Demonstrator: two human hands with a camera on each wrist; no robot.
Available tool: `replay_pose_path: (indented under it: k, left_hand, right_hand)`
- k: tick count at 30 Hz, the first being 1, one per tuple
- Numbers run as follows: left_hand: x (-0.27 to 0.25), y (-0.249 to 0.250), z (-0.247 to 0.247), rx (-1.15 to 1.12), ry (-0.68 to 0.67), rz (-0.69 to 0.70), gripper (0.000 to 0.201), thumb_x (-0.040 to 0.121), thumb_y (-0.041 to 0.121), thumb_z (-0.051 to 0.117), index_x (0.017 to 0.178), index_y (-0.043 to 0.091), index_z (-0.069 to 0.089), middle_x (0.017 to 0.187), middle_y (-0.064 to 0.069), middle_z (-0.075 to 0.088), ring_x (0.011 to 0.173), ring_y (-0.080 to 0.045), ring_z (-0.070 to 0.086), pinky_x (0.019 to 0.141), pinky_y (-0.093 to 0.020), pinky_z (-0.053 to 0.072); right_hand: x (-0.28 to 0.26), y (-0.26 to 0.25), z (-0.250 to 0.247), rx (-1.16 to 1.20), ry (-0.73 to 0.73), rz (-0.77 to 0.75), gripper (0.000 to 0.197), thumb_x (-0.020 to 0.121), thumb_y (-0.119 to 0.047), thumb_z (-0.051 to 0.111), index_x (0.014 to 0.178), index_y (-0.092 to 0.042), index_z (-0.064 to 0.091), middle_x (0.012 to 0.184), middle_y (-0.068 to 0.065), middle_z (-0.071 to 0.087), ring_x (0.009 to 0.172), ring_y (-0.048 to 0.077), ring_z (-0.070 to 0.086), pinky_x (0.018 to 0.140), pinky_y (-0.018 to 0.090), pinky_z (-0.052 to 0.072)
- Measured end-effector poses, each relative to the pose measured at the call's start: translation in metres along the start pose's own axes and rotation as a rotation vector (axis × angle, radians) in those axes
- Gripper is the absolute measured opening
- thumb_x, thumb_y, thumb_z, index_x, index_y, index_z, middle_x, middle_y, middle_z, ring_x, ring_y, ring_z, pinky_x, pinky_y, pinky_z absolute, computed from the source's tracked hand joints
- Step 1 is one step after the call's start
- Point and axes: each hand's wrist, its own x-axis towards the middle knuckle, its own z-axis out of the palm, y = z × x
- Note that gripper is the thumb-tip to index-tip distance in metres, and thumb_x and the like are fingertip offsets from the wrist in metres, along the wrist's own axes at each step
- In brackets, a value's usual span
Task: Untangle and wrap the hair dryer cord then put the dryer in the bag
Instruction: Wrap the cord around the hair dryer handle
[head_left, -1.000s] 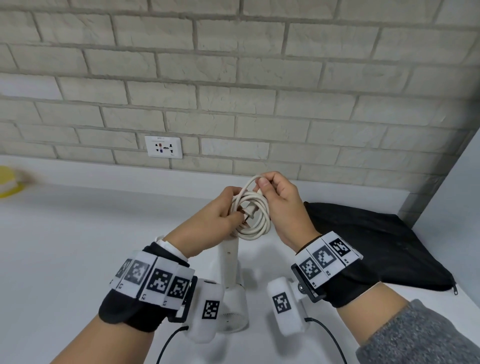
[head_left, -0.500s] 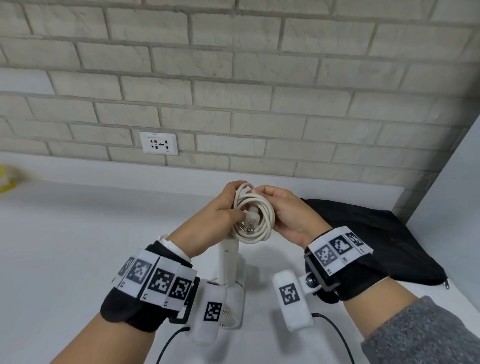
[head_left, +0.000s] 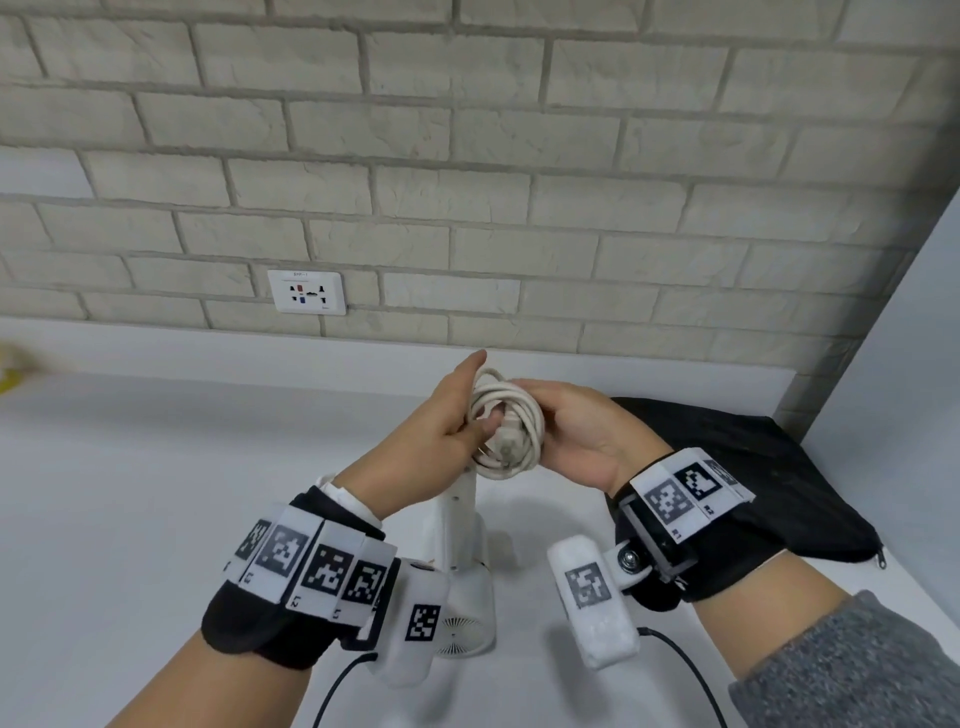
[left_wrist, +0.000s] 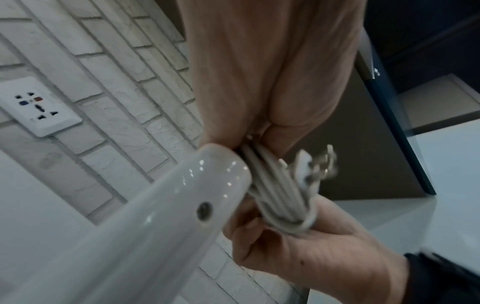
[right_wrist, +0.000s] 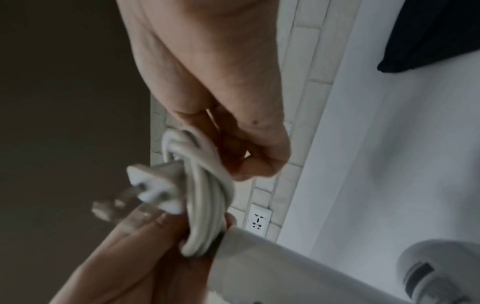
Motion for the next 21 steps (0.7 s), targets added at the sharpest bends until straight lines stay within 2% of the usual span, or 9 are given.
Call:
replay_pose_path:
  k: [2,4,7,10,12,15,17,19,21]
  left_hand:
    - [0.004,-0.001,0.0,-0.035,0.041,-0.005,0.06,0.095,0.016,0.043,0.146,0.02,0.012,0.146,-0.006,0.034,0.135,-0.019,0.033,0.113,-0.036,0.029]
    - [0.007,0.0,0.001,-0.084,0.058,-0.02,0.059,0.094,0.009,0.043,0.145,0.019,0.015,0.142,-0.006,0.038,0.13,-0.019,0.039,0.108,-0.035,0.036]
    - [0.009,0.004,0.0,-0.249,0.089,-0.063,0.053,0.091,0.002,0.044,0.139,0.018,0.028,0.121,-0.002,0.053,0.102,-0.012,0.055,0.082,-0.023,0.047]
    - [0.014,0.003,-0.001,-0.353,0.198,-0.076,0.043,0.09,0.001,0.05,0.13,0.012,0.041,0.099,-0.001,0.059,0.085,-0.012,0.057,0.072,-0.024,0.048]
    - [0.016,0.0,-0.003,-0.439,0.238,-0.116,0.04,0.088,0.001,0.053,0.127,0.009,0.045,0.088,-0.001,0.058,0.077,-0.013,0.057,0.066,-0.024,0.047]
    - [0.018,0.001,-0.005,-0.593,0.132,-0.161,0.033,0.091,0.02,0.052,0.115,-0.002,0.052,0.07,-0.001,0.058,0.058,-0.01,0.055,0.054,-0.02,0.046]
    - [0.021,0.0,-0.009,-0.645,0.051,-0.167,0.035,0.093,0.03,0.046,0.1,-0.002,0.059,0.061,-0.002,0.054,0.05,-0.009,0.05,0.049,-0.018,0.045]
    - [0.025,-0.001,-0.016,-0.728,0.039,-0.202,0.029,0.095,0.025,0.043,0.087,0.002,0.059,0.061,-0.004,0.051,0.047,-0.01,0.05,0.046,-0.018,0.044]
    - [0.028,-0.001,-0.022,-0.886,0.054,-0.295,0.022,0.095,0.016,0.041,0.087,0.002,0.055,0.059,-0.006,0.054,0.042,-0.011,0.052,0.043,-0.019,0.046]
  right_hand:
    - [-0.002,0.0,0.002,-0.079,-0.031,-0.011,0.047,0.093,-0.04,0.041,0.116,-0.003,0.059,0.105,0.013,0.065,0.099,0.025,0.063,0.092,0.038,0.049]
    - [-0.005,0.001,0.007,-0.242,-0.051,-0.07,0.041,0.09,-0.031,0.051,0.12,-0.003,0.056,0.107,0.014,0.063,0.1,0.026,0.061,0.096,0.041,0.046]
    - [-0.008,0.0,0.006,-0.307,-0.037,-0.121,0.037,0.082,-0.001,0.061,0.118,-0.006,0.056,0.099,0.012,0.062,0.09,0.024,0.061,0.078,0.032,0.052]
    - [-0.011,-0.002,0.004,-0.598,0.177,-0.226,0.042,0.075,-0.001,0.067,0.115,-0.009,0.058,0.089,0.011,0.059,0.076,0.025,0.061,0.061,0.033,0.054]
    - [-0.014,0.0,0.004,-0.853,0.356,-0.335,0.036,0.075,-0.013,0.071,0.108,-0.011,0.056,0.075,0.006,0.059,0.066,0.024,0.062,0.061,0.038,0.055]
    - [-0.02,0.004,0.005,-1.159,0.404,-0.506,0.031,0.081,-0.019,0.064,0.108,-0.011,0.051,0.065,-0.004,0.053,0.061,0.017,0.054,0.059,0.027,0.045]
    - [-0.023,0.004,0.006,-1.336,0.355,-0.598,0.033,0.082,-0.014,0.059,0.113,-0.009,0.048,0.067,-0.01,0.042,0.068,0.016,0.045,0.054,0.016,0.034]
    - [-0.026,0.003,0.007,-1.484,0.302,-0.659,0.032,0.082,-0.008,0.054,0.113,-0.008,0.047,0.077,-0.003,0.047,0.072,0.017,0.041,0.053,0.02,0.029]
    - [-0.027,0.003,0.004,-1.595,0.287,-0.71,0.028,0.079,-0.004,0.055,0.107,-0.006,0.051,0.09,0.007,0.054,0.078,0.021,0.046,0.062,0.025,0.033]
